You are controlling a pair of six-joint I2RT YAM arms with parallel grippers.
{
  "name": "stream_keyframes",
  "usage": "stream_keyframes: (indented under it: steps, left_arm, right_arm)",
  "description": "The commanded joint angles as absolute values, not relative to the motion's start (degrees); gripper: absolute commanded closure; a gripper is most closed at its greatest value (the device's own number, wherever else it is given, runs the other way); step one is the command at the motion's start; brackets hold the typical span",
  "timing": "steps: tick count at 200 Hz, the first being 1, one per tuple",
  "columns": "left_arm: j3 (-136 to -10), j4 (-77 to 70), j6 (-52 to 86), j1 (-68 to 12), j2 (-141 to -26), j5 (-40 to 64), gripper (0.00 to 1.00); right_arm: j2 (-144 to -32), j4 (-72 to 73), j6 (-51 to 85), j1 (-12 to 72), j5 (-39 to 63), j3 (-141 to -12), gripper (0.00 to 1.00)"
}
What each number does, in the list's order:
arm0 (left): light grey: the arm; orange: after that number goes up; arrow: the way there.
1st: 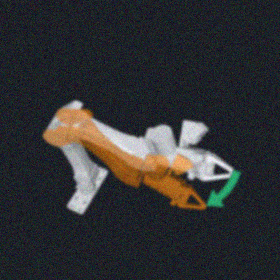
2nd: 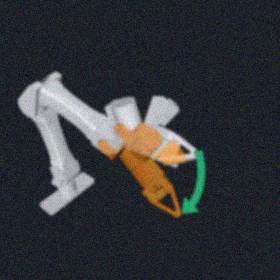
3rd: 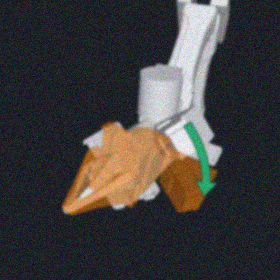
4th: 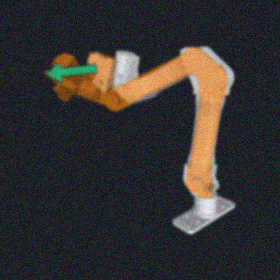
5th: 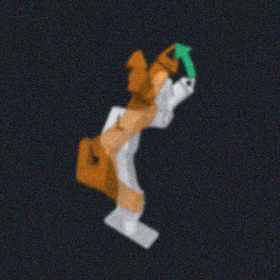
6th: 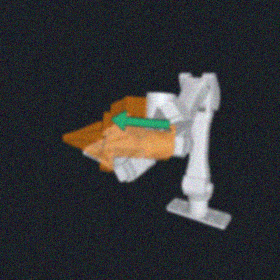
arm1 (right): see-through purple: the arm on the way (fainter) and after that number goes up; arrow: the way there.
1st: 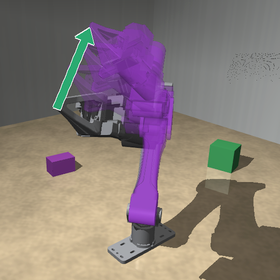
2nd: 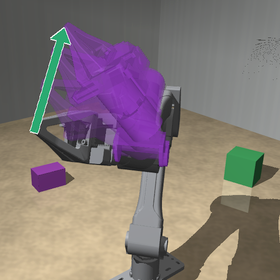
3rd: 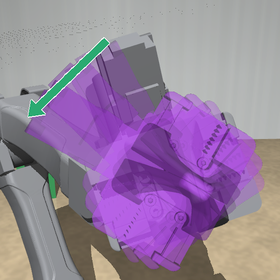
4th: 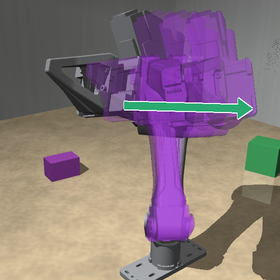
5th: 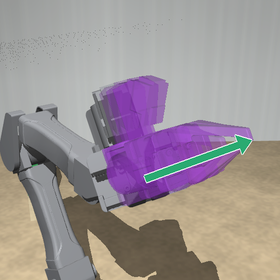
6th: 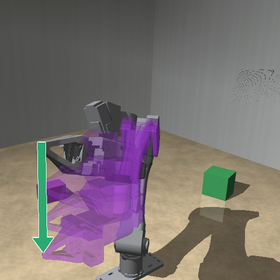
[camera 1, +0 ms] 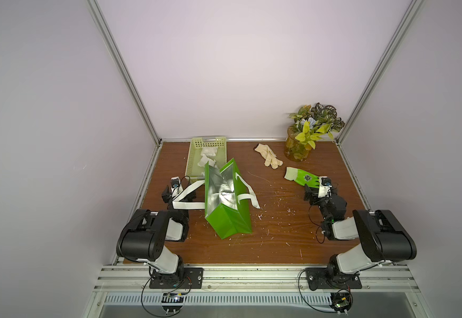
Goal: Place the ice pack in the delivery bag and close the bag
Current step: Pick up the delivery bag from the center of the board.
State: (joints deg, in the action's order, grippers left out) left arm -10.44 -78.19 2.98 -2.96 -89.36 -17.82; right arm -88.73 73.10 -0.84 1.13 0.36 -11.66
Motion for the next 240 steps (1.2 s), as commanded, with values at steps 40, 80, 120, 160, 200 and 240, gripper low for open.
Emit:
stream_keyframes:
  steps: [40, 80, 120, 160, 200, 240]
  left_arm:
    - [-10.29, -79.37, 2.48, -3.39, -89.52, -17.58, 0.01]
    - [-10.29, -79.37, 2.52, -3.34, -89.46, -17.58, 0.01]
    - [-10.28, -79.37, 2.46, -3.34, -89.51, -17.58, 0.01]
    - [-10.28, -79.37, 2.47, -3.34, -89.41, -17.58, 0.01]
    - [-10.28, -79.37, 2.48, -3.35, -89.40, -17.67, 0.01]
    - [-10.32, -79.37, 2.54, -3.34, -89.48, -17.58, 0.01]
  right_arm:
    - [-88.59, 75.94, -0.44, 1.29, 0.32, -12.49, 0.01]
    - [-88.57, 75.94, -0.44, 1.23, 0.35, -12.48, 0.01]
    - [-88.59, 76.12, -0.18, 1.29, -0.35, -12.39, 0.01]
    - [-88.09, 75.48, -0.09, 1.31, -0.99, -12.73, 0.01]
    - [-72.91, 46.48, 1.52, 1.50, -0.38, -22.42, 0.01]
    - [-60.88, 29.04, 8.29, 2.95, 6.61, -31.04, 0.01]
